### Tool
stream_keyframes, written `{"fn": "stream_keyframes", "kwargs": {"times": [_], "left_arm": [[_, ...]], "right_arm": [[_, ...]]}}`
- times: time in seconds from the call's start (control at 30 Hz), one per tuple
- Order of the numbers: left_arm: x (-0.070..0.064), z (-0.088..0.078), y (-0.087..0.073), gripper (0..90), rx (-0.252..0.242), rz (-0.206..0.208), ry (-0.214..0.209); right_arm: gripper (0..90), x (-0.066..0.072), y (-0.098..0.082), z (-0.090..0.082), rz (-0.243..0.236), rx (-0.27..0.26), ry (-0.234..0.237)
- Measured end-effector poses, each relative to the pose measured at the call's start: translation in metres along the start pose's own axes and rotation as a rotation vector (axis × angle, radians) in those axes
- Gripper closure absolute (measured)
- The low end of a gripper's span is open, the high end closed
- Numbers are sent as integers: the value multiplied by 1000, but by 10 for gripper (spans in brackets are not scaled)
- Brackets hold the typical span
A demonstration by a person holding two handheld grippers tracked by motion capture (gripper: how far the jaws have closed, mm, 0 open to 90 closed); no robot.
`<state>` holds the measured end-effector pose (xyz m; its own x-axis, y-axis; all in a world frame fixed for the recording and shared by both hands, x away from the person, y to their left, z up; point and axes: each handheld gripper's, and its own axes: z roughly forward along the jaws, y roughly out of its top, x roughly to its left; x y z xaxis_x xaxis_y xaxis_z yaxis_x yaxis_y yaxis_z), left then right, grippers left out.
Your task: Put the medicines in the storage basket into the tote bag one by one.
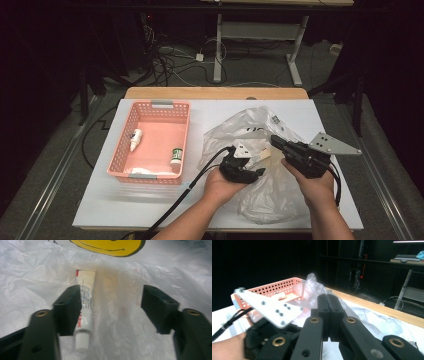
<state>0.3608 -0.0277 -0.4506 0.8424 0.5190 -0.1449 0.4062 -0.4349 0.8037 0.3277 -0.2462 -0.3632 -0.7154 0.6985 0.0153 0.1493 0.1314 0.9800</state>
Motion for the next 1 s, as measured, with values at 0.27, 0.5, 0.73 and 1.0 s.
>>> {"fn": "stream_keyframes", "kwargs": {"times": [0.27, 0.5, 0.73, 1.0], "left_arm": [[-14, -24, -11, 163, -30, 13, -43], [-22, -42, -20, 31, -40, 8, -81], [-23, -61, -27, 0, -59, 8, -71], [-21, -84, -31, 0, -64, 16, -67]], "right_arm": [[900, 0, -1, 0, 0, 5, -4], [900, 1, -2, -1, -7, 14, -5], [900, 1, -3, -2, -10, 17, -6], [900, 2, -3, -2, -8, 20, -7]]}}
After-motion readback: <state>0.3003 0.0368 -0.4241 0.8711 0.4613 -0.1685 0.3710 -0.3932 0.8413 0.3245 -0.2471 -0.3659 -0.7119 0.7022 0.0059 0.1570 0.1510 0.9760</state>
